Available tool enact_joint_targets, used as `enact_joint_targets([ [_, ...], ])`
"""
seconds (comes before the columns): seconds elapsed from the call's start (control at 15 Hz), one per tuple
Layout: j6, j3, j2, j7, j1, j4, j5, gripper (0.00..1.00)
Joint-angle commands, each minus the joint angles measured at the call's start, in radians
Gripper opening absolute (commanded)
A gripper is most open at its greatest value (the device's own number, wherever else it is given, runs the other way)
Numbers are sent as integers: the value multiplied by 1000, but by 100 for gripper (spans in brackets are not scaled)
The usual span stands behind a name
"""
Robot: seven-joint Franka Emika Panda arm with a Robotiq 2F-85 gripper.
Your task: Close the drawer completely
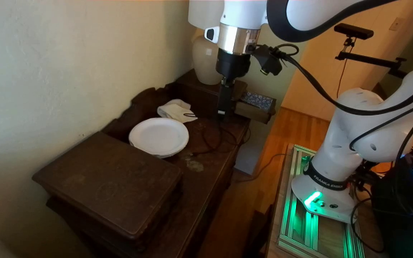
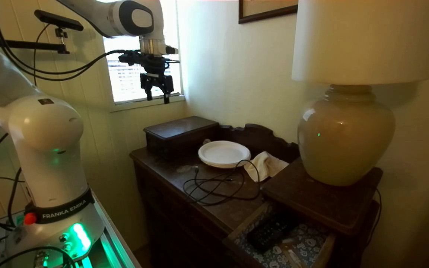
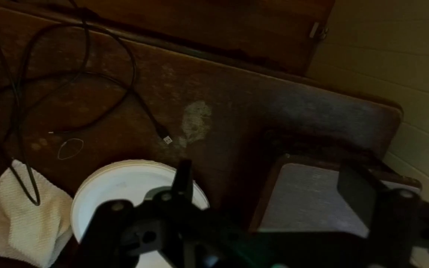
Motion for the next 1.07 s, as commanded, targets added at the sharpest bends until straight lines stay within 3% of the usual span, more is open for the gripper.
enact_joint_targets([
  [0.0,-20,24,-42,32,-19,-57,-61,100],
  [0.4,-48,-4,-180,85,-55,-313,-72,100],
  [0.47,-89,0,-118,116,-86,-226,-98,100],
  [0.67,-128,-3,-129,213,-176,-230,-180,100],
  [0.73,-92,-7,-100,163,-125,-226,-137,100],
  [1.0,-105,-14,-100,193,-172,-224,-162,100],
])
